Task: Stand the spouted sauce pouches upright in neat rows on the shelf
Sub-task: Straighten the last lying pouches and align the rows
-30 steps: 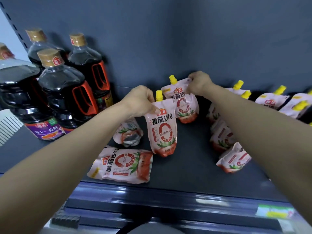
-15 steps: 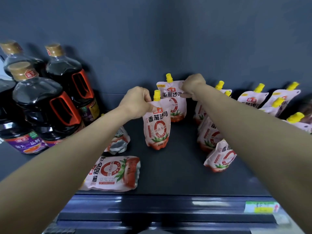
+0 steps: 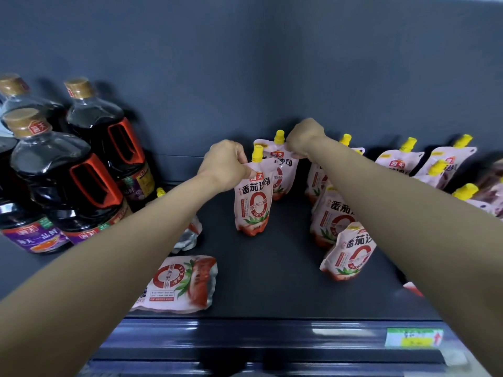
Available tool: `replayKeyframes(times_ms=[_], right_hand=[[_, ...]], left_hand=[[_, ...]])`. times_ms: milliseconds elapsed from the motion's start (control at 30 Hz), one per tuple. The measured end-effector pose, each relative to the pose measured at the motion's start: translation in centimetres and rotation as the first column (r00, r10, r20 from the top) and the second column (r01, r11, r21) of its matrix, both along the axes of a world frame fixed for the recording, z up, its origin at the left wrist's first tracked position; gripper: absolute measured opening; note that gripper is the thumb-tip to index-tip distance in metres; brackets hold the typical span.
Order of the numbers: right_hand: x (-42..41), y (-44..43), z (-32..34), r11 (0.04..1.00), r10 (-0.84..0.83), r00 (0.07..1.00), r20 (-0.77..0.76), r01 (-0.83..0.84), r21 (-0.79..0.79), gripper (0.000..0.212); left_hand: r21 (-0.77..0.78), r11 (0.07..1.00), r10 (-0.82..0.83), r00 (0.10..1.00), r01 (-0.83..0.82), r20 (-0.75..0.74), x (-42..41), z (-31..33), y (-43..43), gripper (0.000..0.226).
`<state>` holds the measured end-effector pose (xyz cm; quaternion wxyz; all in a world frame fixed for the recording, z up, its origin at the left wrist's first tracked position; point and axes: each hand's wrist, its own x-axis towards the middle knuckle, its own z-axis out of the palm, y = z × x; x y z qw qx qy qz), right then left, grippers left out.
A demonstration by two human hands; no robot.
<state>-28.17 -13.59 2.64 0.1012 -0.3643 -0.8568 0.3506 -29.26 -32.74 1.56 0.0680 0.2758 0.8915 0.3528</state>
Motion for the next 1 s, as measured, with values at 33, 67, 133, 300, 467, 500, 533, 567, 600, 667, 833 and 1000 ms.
replayKeyframes(times_ms=[33, 67, 133, 300, 467, 500, 533, 567, 600, 667, 833, 1000], right_hand=[[0.3, -0.2, 0.6, 1.0, 0.019, 1.0, 0.012, -0.019, 0.014, 0.033], [0.7, -0.3, 0.9, 0.995, 0.036, 0.999, 0.03, -0.039, 0.092, 0.034], [1.5, -0.1, 1.5, 0.987, 0.086, 0.996, 0.027, -0.089, 0.135, 0.035], [3.0, 0.0, 2.6, 0.951, 0.126, 0.986, 0.108, -0.151, 0.268, 0.014], [3.8, -0.9, 3.2, 0.911, 0.183, 0.978, 0.095, -0.206, 0.357, 0.026], [3.9, -1.2, 3.3, 0.902, 0.199, 0.977, 0.082, -0.215, 0.373, 0.025], [4.1, -1.5, 3.4, 0.89, 0.218, 0.972, 0.084, -0.233, 0.391, 0.024], [4.3, -1.8, 3.5, 0.872, 0.242, 0.966, 0.086, -0.255, 0.418, 0.022], [4.6, -2.2, 3.6, 0.848, 0.272, 0.958, 0.091, -0.283, 0.448, 0.021], [5.3, -3.1, 4.0, 0.77, 0.349, 0.929, 0.127, -0.361, 0.526, 0.021], [6.7, -4.7, 5.5, 0.484, 0.552, 0.776, 0.305, -0.596, 0.641, 0.035], [7.9, -6.8, 7.2, 0.211, 0.573, 0.696, 0.432, -0.635, 0.743, 0.039]], left_hand=[[-0.001, 1.0, -0.001, 1.0, 0.001, -0.003, 0.1, 0.0, 0.3, 0.03], [-0.001, 1.0, -0.003, 1.0, 0.003, -0.005, 0.2, 0.0, 0.5, 0.031], [0.005, 1.0, -0.003, 1.0, 0.003, -0.008, 0.6, 0.0, 1.0, 0.032], [0.03, 1.0, 0.005, 1.0, -0.005, -0.003, 1.6, -0.2, 2.1, 0.032], [0.026, 1.0, -0.008, 1.0, 0.008, 0.002, 2.4, -0.2, 2.1, 0.017], [0.024, 1.0, -0.018, 1.0, 0.018, 0.007, 2.5, -0.1, 1.8, 0.016], [0.022, 0.999, -0.026, 1.0, 0.026, 0.01, 2.7, 0.0, 1.5, 0.015], [0.023, 0.999, -0.03, 0.999, 0.03, 0.012, 2.8, 0.2, 1.2, 0.016], [0.027, 0.999, -0.03, 1.0, 0.03, 0.008, 3.0, 0.4, 0.8, 0.017], [0.029, 1.0, -0.008, 0.999, 0.009, -0.049, 3.6, 0.9, -0.2, 0.022], [-0.097, 0.992, 0.032, 0.905, -0.081, -0.423, 5.5, 3.2, -3.1, 0.033], [-0.333, 0.912, -0.062, 0.723, -0.238, -0.688, 7.5, 5.5, -5.8, 0.042]])
